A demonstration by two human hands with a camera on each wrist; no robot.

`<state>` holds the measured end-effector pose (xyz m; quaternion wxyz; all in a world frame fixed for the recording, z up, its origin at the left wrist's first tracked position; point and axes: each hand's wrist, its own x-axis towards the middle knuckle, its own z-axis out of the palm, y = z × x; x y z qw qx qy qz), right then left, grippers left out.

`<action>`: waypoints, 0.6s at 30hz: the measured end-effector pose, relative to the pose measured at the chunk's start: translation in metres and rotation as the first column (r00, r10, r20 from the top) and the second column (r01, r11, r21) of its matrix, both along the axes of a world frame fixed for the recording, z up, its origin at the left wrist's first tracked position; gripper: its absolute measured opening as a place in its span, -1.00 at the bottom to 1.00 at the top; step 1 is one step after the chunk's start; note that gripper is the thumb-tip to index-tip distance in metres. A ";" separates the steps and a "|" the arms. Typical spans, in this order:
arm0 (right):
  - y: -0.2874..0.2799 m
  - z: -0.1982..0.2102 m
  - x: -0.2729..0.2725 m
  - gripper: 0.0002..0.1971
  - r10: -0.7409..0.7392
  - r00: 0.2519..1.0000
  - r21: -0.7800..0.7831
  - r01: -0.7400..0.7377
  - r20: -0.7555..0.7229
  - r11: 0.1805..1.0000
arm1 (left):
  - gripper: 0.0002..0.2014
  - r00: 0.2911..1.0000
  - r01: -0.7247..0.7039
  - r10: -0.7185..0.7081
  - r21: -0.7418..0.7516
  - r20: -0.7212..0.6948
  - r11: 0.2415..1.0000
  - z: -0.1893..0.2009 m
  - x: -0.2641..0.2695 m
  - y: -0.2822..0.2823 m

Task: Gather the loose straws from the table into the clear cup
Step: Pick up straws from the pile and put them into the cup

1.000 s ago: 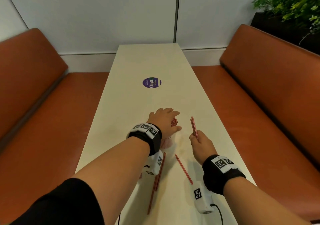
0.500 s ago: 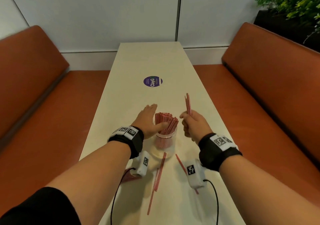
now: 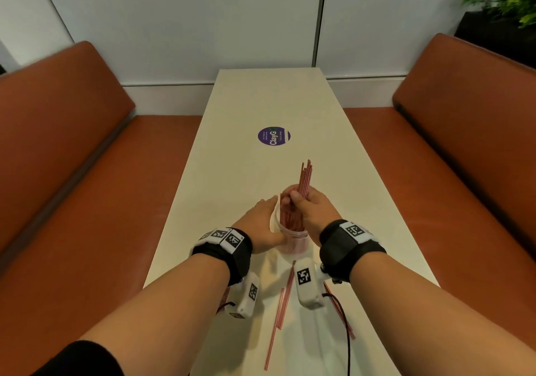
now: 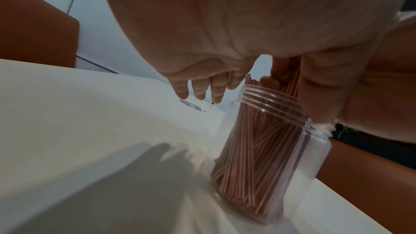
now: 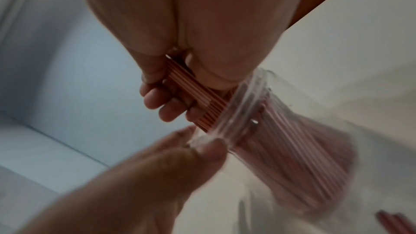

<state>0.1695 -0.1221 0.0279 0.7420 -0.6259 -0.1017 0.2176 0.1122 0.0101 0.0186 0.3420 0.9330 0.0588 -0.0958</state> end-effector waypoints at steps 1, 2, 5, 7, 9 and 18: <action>0.000 -0.002 0.000 -0.77 0.007 1.000 -0.013 -0.007 -0.006 1.000 | -0.14 1.000 -0.003 0.003 0.001 -0.004 1.000 0.000 -0.001 0.001; 0.001 -0.003 0.001 -0.77 0.012 1.000 -0.024 -0.013 -0.009 1.000 | -0.09 1.000 -0.002 0.002 0.005 -0.010 1.000 0.000 -0.001 0.003; 0.002 -0.003 0.002 -0.79 -0.003 0.999 -0.109 0.006 0.033 0.994 | -0.01 1.000 0.002 -0.002 0.001 -0.019 1.000 -0.001 -0.001 0.005; 0.000 -0.002 0.001 -0.78 -0.015 0.997 -0.153 0.026 0.073 0.988 | -0.06 1.000 0.009 -0.009 -0.033 0.005 0.999 0.003 -0.002 0.001; 0.000 0.001 0.000 -0.79 -0.010 0.993 -0.181 0.032 0.118 0.983 | -0.09 0.999 0.012 -0.010 -0.053 0.044 0.999 0.005 -0.002 -0.001; -0.014 0.024 0.017 -0.49 0.252 0.792 -0.652 0.229 0.557 0.723 | -0.03 0.999 0.034 -0.035 0.040 0.027 0.999 0.003 0.002 -0.006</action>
